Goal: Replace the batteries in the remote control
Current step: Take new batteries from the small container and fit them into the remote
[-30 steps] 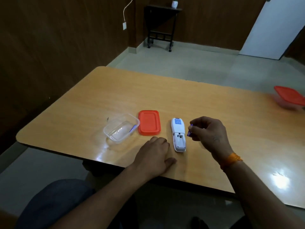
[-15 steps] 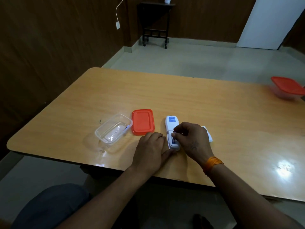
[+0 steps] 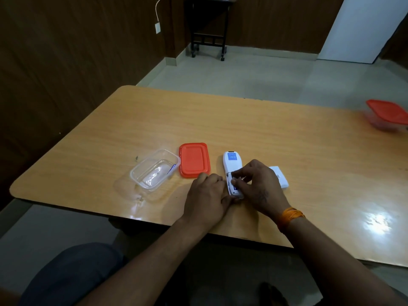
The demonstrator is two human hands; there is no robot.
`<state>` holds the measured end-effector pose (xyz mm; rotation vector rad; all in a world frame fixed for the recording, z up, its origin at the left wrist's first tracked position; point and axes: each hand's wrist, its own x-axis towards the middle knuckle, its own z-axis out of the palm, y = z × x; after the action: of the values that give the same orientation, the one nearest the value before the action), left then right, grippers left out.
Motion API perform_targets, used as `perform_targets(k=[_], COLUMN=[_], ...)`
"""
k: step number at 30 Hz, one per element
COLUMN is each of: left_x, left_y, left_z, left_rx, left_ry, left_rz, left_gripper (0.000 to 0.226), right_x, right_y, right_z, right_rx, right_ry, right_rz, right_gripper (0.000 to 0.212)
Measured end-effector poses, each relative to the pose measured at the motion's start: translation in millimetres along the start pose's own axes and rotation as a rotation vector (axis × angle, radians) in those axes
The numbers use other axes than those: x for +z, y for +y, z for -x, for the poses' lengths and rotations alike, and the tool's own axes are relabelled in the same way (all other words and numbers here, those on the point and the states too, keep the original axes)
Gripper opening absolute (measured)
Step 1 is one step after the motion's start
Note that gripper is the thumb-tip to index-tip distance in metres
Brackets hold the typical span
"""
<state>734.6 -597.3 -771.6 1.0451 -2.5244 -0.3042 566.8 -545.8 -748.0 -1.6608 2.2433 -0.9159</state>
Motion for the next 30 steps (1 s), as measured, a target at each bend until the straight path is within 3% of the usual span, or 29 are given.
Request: perform_targets(k=[10,21,30], left_x=[-6.0,-66.5,-93.8], left_y=[-2.4,-25.0,-52.9], left_z=[-0.2,34.0,47.3], left_rx=[-0.008,0.026,0.049], left_ry=[-0.078,-0.463,-0.606], left_rz=[-0.015,-0.098,-0.15], left_gripper=[0.054,0.081,0.097], right_x=[-1.3,17.3,47.6], right_y=[0.8,-49.6,-118.8], right_z=[9.9,11.2,-45.1], right_rx=[-0.034,-0.1,-0.391], right_ry=[0.039,0.3,-0.104], right_rz=[-0.022,-0.029,0.136], right_gripper=[0.017,0.011,0.019])
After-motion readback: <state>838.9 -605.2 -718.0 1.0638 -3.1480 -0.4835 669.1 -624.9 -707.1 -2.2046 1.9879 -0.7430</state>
